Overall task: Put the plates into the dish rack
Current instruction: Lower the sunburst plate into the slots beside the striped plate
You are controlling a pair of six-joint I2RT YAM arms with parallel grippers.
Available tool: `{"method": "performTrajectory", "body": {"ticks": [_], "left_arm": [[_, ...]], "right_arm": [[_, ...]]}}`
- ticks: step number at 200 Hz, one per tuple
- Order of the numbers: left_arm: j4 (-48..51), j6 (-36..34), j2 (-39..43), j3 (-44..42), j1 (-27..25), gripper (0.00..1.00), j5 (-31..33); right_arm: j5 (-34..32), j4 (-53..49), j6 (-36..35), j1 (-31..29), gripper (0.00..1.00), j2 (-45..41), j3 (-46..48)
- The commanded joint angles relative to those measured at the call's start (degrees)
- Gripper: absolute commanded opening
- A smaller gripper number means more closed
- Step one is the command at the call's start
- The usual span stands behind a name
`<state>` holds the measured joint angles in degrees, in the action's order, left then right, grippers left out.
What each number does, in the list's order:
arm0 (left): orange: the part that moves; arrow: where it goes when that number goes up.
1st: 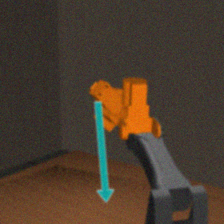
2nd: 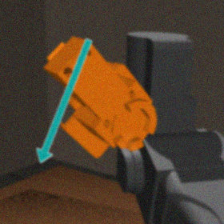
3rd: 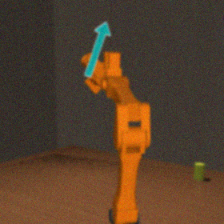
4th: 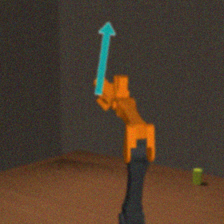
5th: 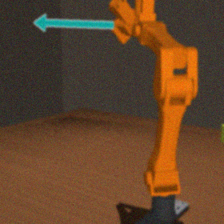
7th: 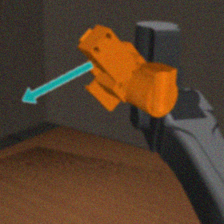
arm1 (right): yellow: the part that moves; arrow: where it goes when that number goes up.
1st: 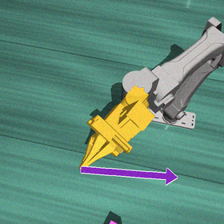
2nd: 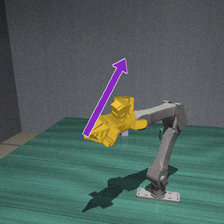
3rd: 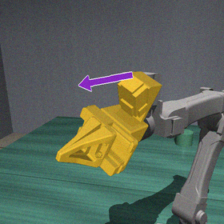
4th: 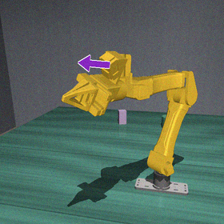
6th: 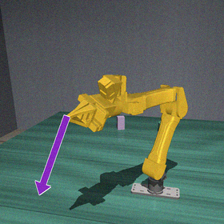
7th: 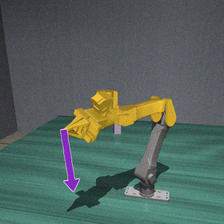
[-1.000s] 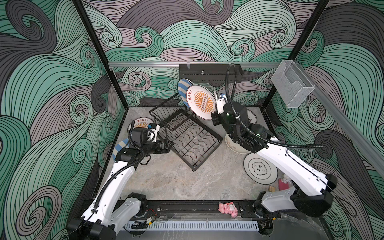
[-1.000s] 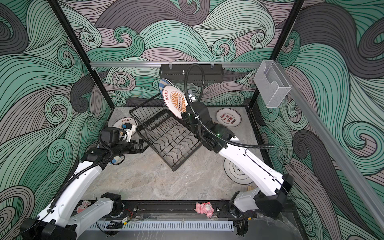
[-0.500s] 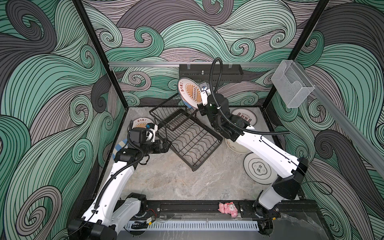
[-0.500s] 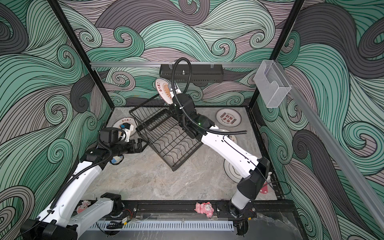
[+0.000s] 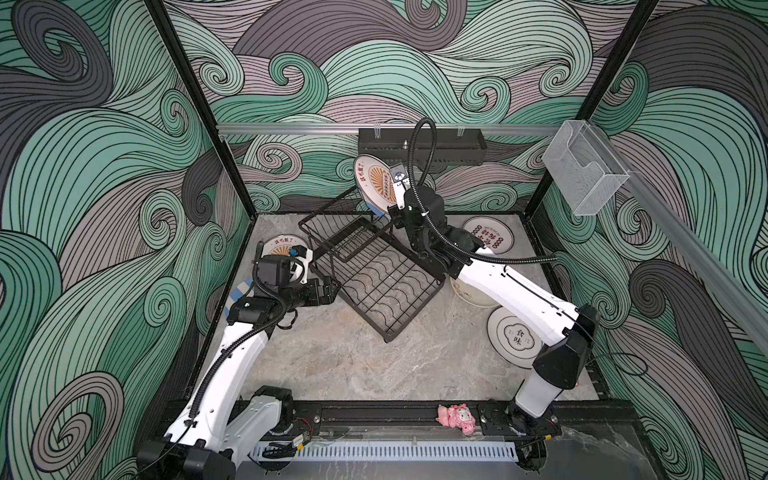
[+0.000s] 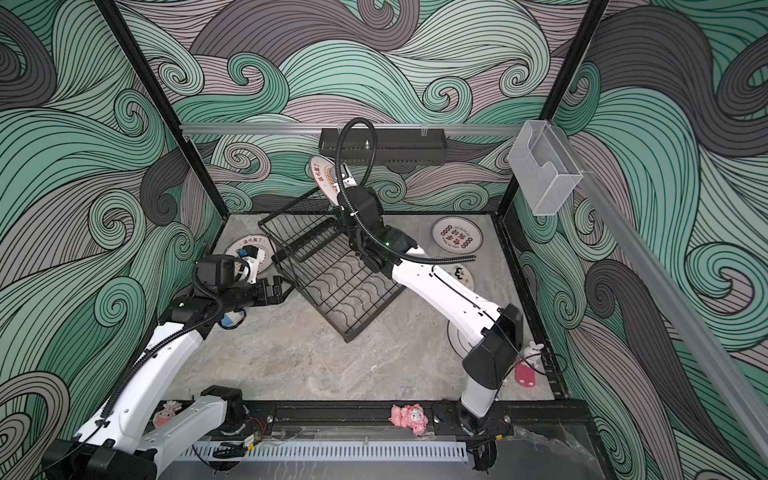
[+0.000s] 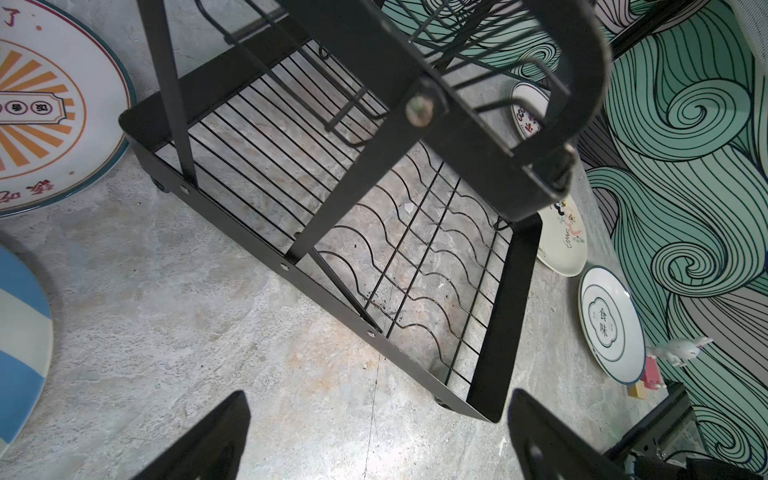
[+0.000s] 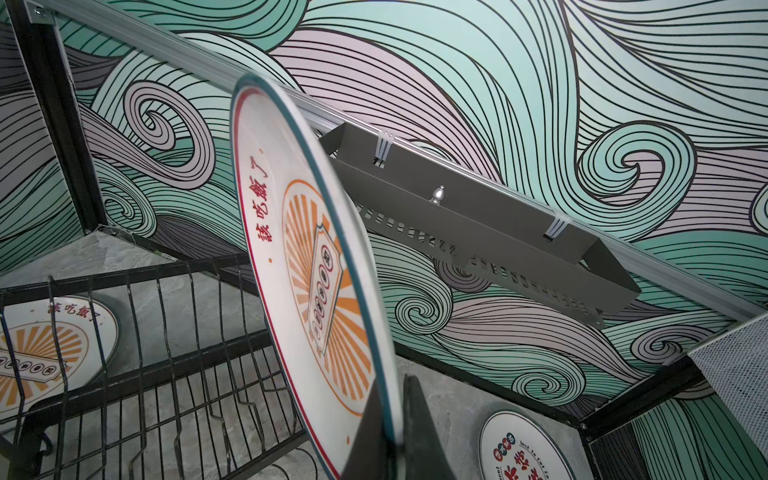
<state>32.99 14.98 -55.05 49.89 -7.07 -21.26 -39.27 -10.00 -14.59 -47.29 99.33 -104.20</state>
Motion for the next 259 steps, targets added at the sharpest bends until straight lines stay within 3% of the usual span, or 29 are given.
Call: {"method": "performTrajectory", "body": {"ticks": [1, 259], "left_arm": [[0.41, -0.39, -0.24, 0.74, 0.64, 0.98, -0.55], [-0.48, 0.76, -0.31, 0.13, 2.41, 0.98, -2.8]], "right_arm": [[-2.03, 5.04, 0.55, 0.44, 0.0, 0.81, -2.82], [-3.19, 0.63, 4.57, 2.28, 0.0, 12.98, -10.84]]}}
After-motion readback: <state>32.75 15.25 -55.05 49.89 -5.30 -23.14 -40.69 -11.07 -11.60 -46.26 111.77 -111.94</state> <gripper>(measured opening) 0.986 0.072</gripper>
